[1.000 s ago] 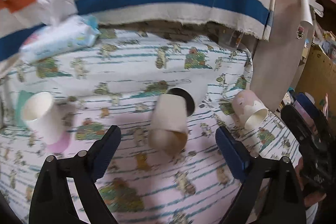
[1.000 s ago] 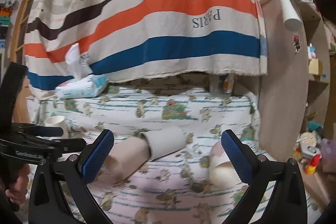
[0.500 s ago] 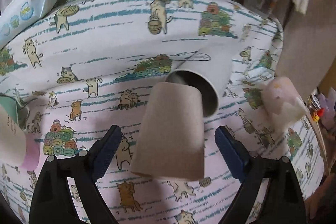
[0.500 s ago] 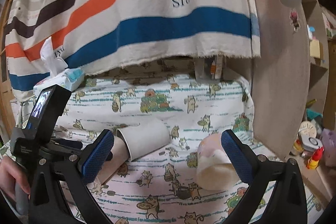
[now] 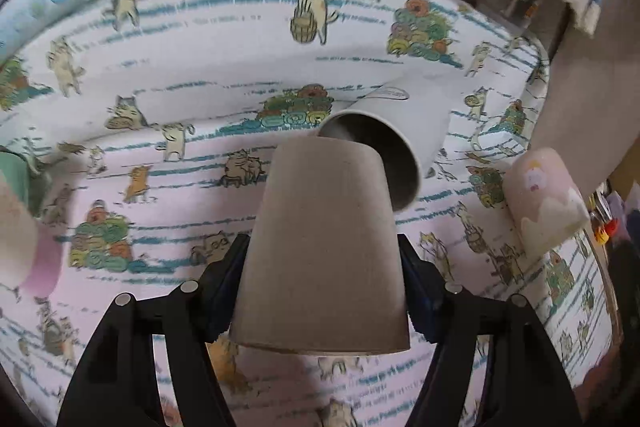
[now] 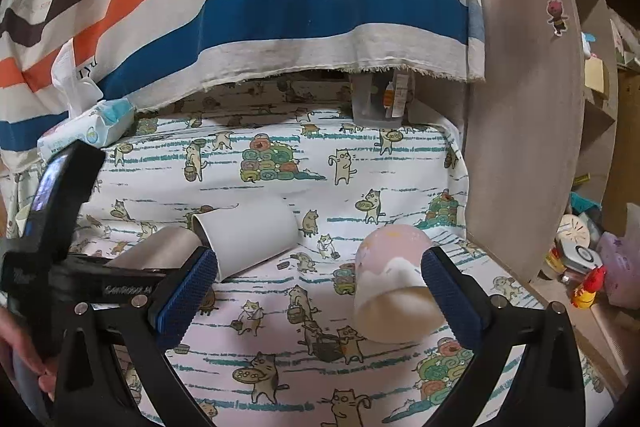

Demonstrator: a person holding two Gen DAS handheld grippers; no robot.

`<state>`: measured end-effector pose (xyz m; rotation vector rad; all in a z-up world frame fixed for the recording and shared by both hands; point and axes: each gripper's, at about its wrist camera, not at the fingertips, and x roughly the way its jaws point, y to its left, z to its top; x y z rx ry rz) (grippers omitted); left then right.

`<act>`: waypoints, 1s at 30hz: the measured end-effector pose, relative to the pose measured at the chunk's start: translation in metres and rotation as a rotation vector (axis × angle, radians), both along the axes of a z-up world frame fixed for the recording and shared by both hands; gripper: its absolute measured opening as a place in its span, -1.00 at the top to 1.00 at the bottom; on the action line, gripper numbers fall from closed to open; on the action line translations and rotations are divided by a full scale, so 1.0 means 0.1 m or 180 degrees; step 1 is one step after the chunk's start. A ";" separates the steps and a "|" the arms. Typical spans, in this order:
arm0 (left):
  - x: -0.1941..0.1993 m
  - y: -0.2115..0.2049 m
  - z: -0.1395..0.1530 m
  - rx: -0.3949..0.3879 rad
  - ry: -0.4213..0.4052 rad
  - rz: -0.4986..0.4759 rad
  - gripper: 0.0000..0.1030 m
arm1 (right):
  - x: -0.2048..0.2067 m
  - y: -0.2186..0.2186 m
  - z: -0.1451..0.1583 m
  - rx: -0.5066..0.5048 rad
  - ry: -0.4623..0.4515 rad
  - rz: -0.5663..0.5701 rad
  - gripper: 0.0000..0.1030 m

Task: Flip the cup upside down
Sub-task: 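Lift the beige cup with the left tool and set it standing on the table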

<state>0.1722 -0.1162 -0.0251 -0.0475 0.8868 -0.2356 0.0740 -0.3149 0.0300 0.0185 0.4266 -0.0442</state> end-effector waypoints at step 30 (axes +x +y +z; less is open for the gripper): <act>-1.13 -0.26 -0.09 0.0350 -0.0334 0.0407 -0.52 | -0.09 -0.02 -0.01 0.0022 -0.0069 -0.0059 -0.99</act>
